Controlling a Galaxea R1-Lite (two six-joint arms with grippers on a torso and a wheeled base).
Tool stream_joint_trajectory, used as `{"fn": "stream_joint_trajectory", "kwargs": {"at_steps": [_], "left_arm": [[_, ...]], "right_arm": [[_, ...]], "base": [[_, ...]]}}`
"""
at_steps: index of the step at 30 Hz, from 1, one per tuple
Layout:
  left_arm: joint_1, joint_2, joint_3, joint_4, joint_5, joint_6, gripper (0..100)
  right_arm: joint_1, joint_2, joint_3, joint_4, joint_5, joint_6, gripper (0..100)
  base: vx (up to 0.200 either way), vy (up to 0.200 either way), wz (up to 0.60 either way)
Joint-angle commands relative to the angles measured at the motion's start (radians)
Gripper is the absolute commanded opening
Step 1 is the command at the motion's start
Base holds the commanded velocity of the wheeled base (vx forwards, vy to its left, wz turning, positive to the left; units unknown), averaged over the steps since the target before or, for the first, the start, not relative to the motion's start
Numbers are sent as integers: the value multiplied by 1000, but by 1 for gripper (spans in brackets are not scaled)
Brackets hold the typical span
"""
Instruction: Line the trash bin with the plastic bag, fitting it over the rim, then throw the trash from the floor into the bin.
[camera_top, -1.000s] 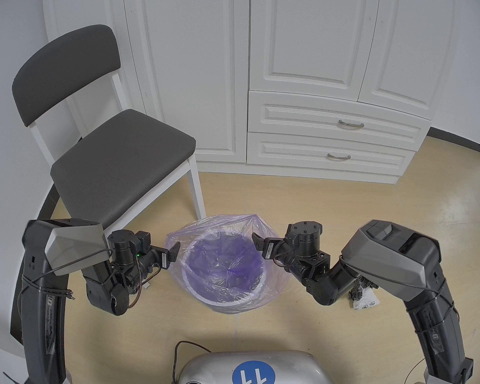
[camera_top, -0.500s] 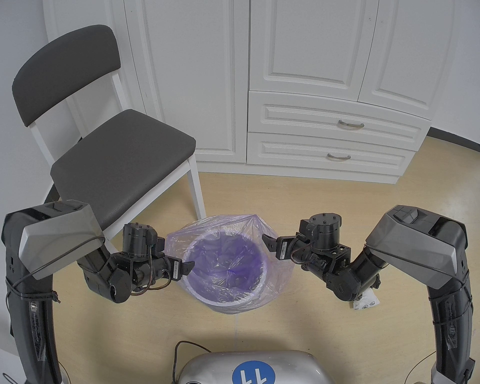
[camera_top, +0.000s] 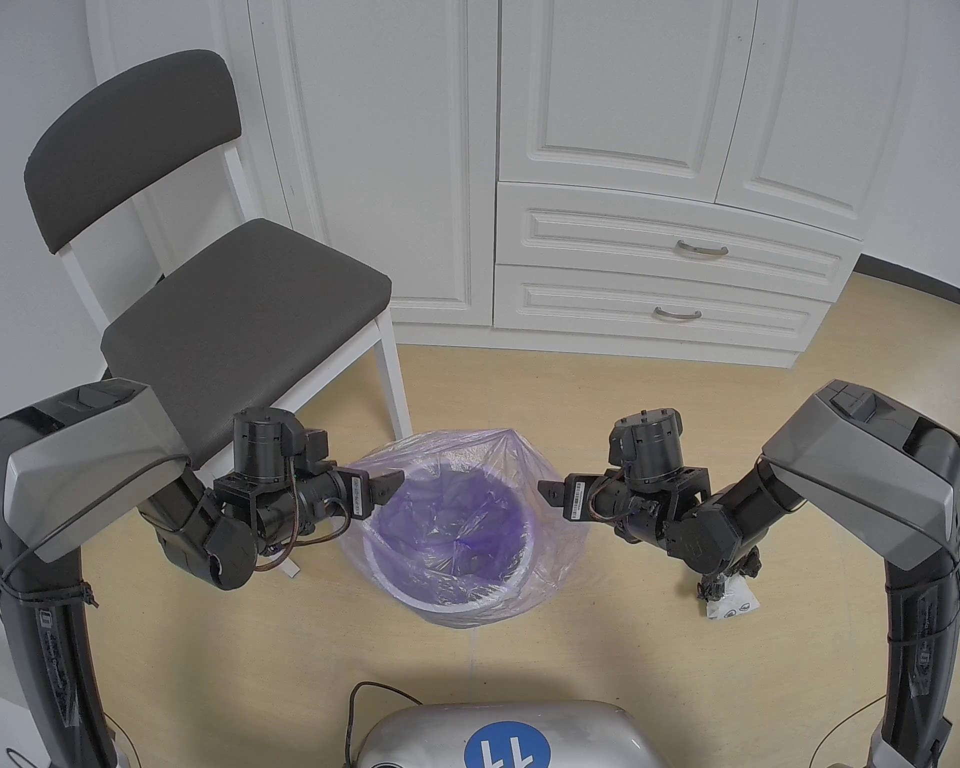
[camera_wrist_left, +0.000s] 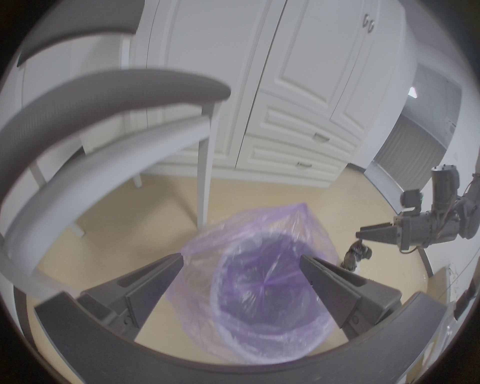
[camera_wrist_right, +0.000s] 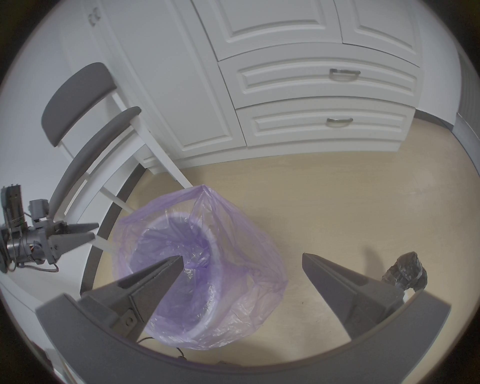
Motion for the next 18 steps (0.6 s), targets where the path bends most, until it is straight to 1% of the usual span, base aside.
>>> {"fn": "stream_joint_trajectory", "kwargs": {"at_steps": [1, 4, 5, 6, 13, 17, 18], "left_arm": [[29, 16, -65, 148, 2, 33, 100], [50, 83, -161, 211, 70, 30, 100], [50, 83, -161, 211, 70, 30, 100], [61, 125, -181, 211, 110, 35, 100], [81, 154, -183, 209, 113, 45, 100], [79, 155, -180, 219, 113, 47, 100], [78, 159, -181, 219, 113, 53, 100]], "right_arm": [[5, 64, -117, 82, -26, 95, 100], [5, 109, -134, 79, -20, 102, 100], [5, 109, -134, 79, -20, 102, 100], [4, 150, -152, 76, -22, 104, 100], [-6, 216, -180, 64, -19, 107, 100], [-6, 244, -183, 24, -14, 107, 100], [-6, 260, -188, -9, -14, 108, 100]], "base": [[0, 0, 0], [0, 0, 0], [0, 0, 0], [0, 0, 0], [0, 0, 0], [0, 0, 0], [0, 0, 0]]}}
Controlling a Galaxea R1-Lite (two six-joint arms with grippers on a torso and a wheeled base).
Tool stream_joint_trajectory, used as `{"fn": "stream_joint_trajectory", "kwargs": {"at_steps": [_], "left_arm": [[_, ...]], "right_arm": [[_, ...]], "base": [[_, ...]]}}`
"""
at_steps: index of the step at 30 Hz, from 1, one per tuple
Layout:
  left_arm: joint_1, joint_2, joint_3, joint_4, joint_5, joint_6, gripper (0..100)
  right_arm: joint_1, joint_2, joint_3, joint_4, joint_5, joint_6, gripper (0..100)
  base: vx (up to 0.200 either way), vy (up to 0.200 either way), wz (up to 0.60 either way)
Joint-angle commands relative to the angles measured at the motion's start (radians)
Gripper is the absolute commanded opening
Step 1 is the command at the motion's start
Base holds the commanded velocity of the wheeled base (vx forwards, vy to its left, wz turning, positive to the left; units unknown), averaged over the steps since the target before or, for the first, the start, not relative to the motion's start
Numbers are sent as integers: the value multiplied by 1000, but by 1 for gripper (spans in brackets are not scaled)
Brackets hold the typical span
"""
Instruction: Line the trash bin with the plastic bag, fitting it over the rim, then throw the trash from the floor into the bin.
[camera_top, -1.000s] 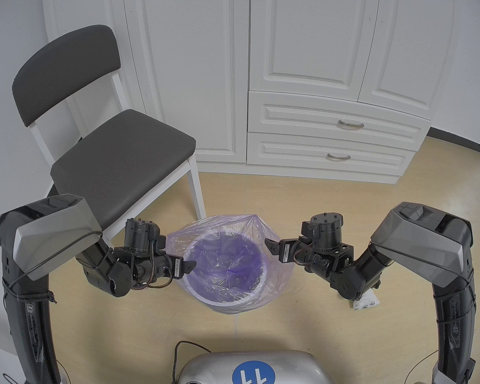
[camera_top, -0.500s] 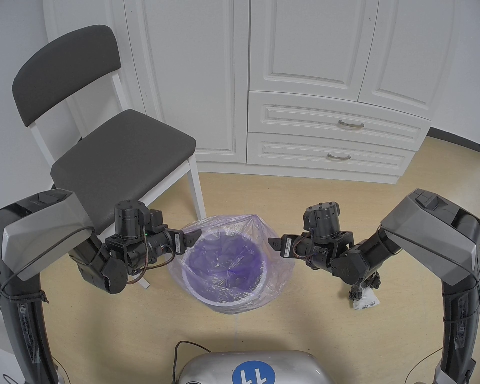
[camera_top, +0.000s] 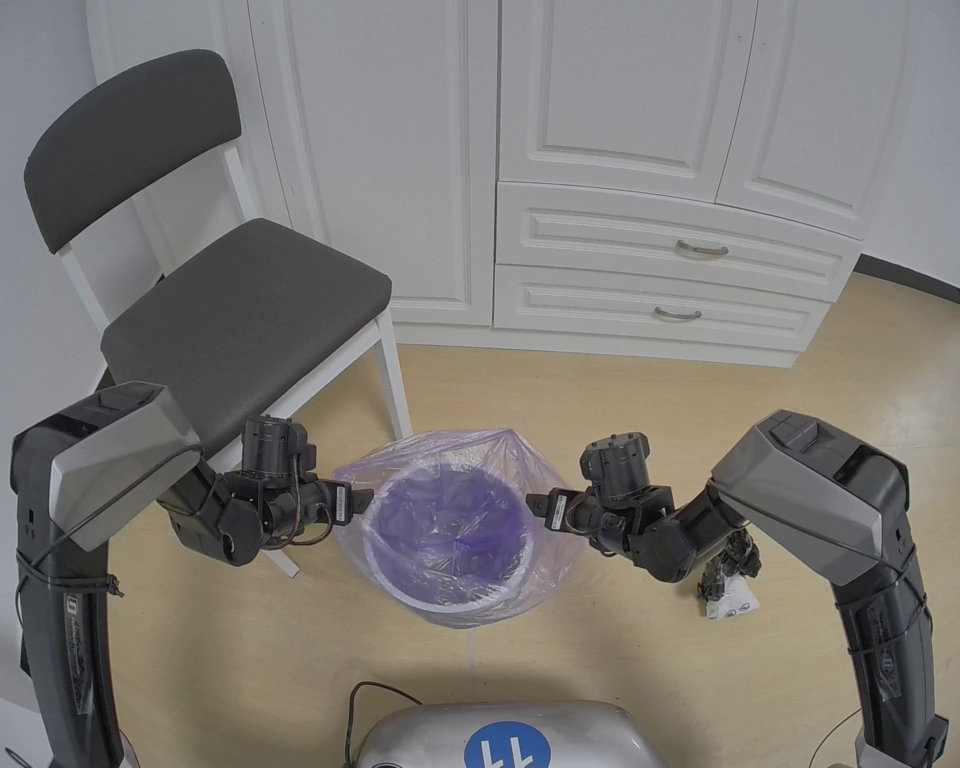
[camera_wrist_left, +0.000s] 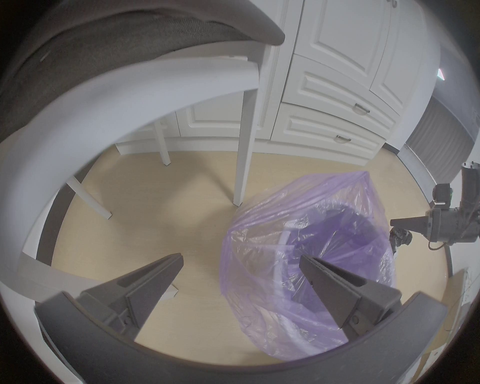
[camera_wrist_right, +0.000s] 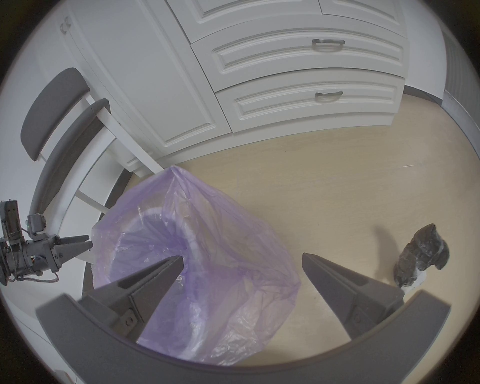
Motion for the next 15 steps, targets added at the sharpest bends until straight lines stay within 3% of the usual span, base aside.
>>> {"fn": "stream_joint_trajectory", "kwargs": {"at_steps": [1, 15], "left_arm": [[4, 38, -9, 1, 0, 15, 100], [21, 115, -106, -6, 13, 9, 100]], "right_arm": [[-1, 87, -21, -59, 0, 2, 100], [-50, 154, -125, -145, 0, 64, 100]], "base": [[0, 0, 0], [0, 0, 0]]}}
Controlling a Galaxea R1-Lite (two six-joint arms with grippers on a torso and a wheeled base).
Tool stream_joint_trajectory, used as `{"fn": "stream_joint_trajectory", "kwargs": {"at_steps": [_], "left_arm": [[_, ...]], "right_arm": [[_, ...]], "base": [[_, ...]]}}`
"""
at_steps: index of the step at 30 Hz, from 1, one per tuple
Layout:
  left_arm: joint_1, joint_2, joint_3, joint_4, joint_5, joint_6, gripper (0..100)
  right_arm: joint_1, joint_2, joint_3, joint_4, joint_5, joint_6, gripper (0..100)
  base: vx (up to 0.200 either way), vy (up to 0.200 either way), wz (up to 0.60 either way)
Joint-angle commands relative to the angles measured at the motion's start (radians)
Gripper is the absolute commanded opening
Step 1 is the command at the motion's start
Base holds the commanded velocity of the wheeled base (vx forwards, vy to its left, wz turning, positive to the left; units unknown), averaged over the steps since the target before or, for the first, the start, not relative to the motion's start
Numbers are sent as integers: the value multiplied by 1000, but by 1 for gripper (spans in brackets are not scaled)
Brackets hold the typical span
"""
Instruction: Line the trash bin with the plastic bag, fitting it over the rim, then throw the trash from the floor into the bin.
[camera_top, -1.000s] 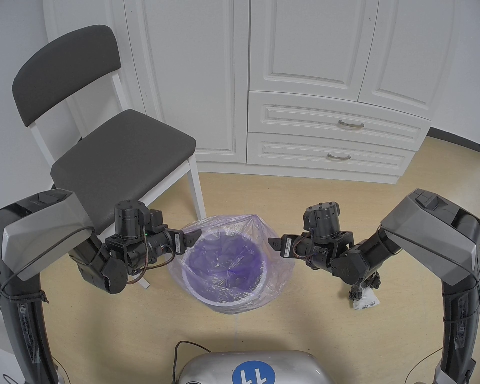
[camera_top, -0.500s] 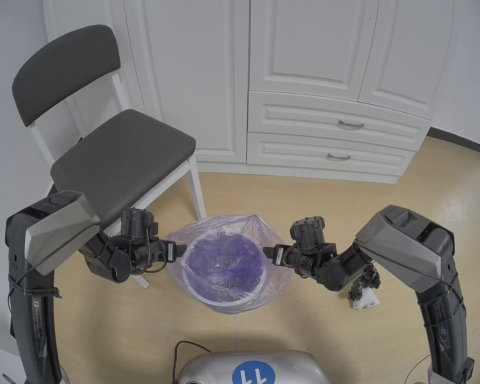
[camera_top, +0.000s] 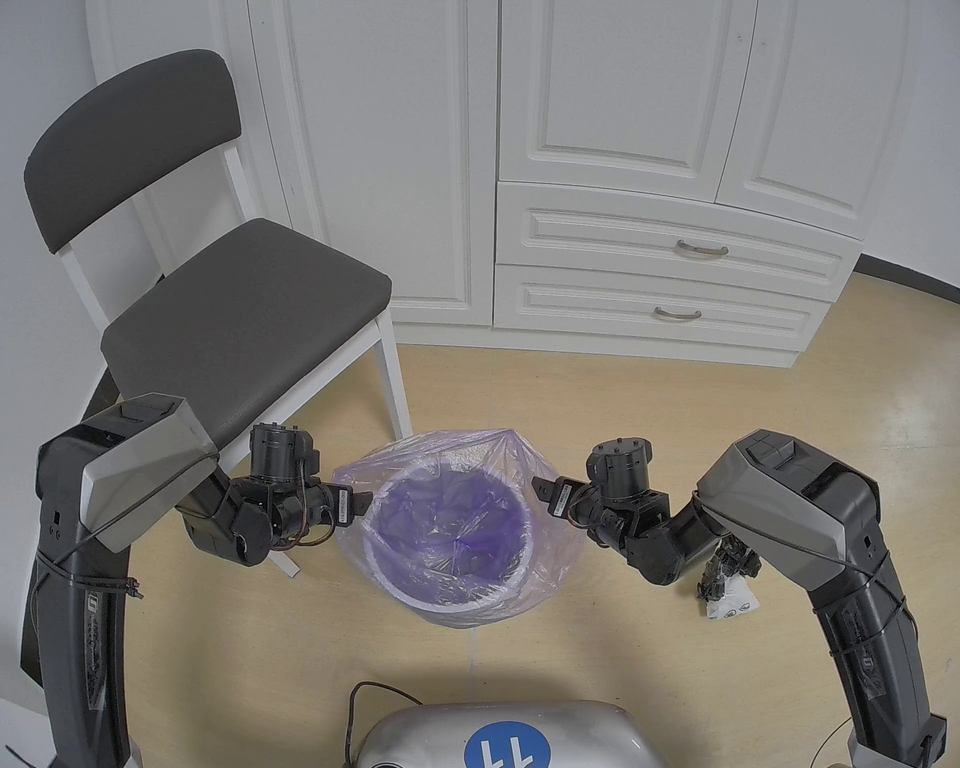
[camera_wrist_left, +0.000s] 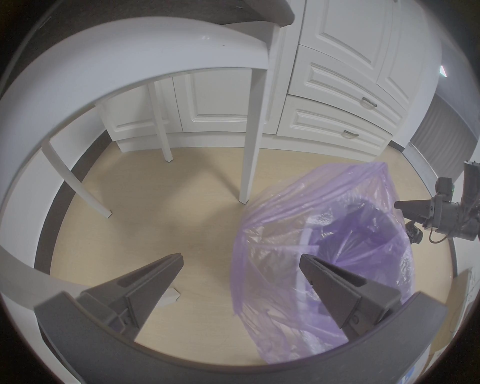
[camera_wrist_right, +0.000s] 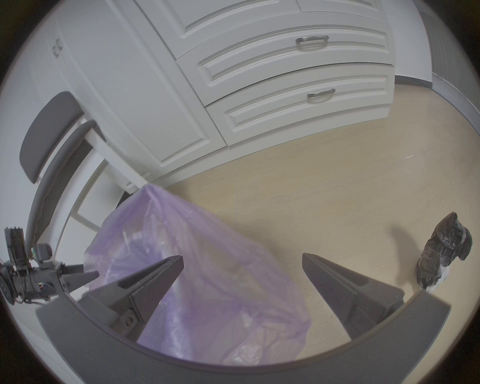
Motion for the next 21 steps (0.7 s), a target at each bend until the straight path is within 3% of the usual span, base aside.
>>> {"fn": "stream_joint_trajectory", "kwargs": {"at_steps": [1, 12, 21], "left_arm": [[8, 23, -33, 2, 2, -9, 100], [26, 70, -135, 4, 22, -69, 100], [23, 221, -310, 13, 128, -118, 100]], "right_arm": [[-10, 36, -30, -16, 0, 10, 100], [-23, 92, -87, -48, 0, 32, 100], [-40, 165, -185, -57, -6, 27, 100]], "base": [[0, 0, 0], [0, 0, 0], [0, 0, 0]]}}
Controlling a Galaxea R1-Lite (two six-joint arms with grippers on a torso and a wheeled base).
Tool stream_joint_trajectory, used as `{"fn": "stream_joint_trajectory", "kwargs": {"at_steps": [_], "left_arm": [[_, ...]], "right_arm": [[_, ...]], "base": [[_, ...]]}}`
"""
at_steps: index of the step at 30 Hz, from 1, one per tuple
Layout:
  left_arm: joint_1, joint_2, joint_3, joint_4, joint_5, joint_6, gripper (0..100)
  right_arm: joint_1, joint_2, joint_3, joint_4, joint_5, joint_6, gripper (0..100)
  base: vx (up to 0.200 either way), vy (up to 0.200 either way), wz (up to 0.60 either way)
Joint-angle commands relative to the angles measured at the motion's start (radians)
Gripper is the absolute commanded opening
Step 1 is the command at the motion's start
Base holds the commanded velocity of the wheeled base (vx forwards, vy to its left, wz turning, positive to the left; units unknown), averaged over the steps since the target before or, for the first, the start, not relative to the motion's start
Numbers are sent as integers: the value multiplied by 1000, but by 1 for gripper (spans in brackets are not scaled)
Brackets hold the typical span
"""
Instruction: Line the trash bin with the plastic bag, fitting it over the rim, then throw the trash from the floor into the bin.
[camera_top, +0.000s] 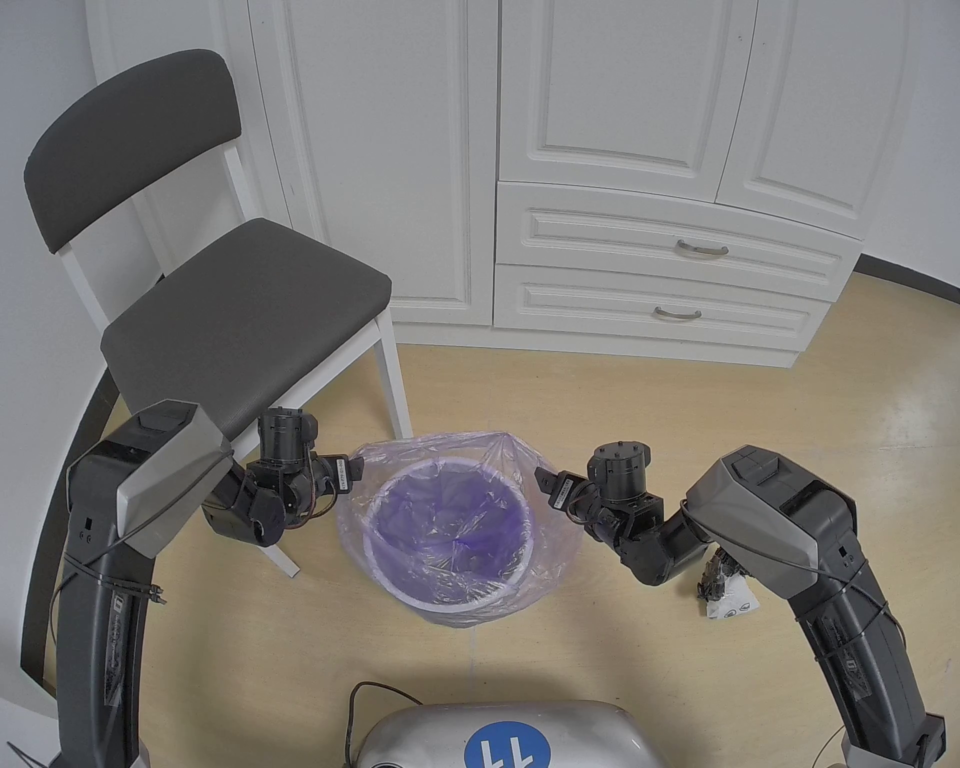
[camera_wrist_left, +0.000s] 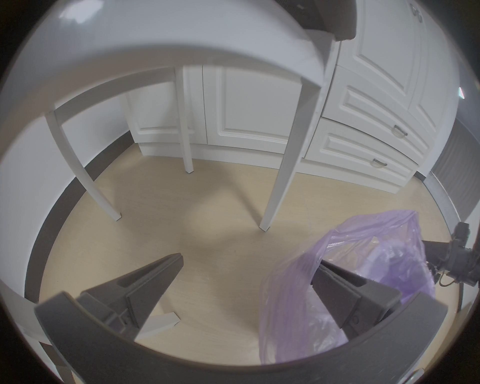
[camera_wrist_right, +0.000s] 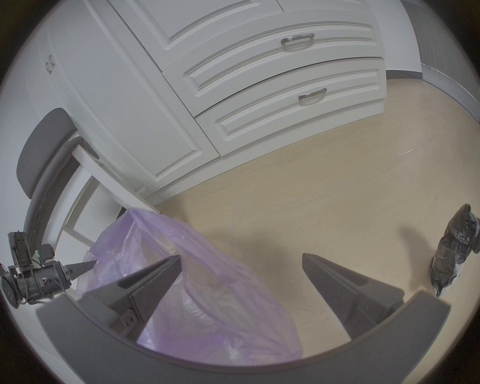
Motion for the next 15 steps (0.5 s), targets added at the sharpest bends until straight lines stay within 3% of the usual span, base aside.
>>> {"fn": "stream_joint_trajectory", "kwargs": {"at_steps": [1, 11, 15], "left_arm": [[-5, 103, -78, 3, 30, -20, 100], [-13, 156, -126, -7, 75, -34, 100], [-13, 152, -115, 9, 75, -28, 100]], "right_arm": [[-14, 58, -62, -4, -3, 1, 100], [-25, 127, -173, 20, 2, -7, 100], [-28, 122, -187, 95, 2, -8, 100]], "base": [[0, 0, 0], [0, 0, 0], [0, 0, 0]]}}
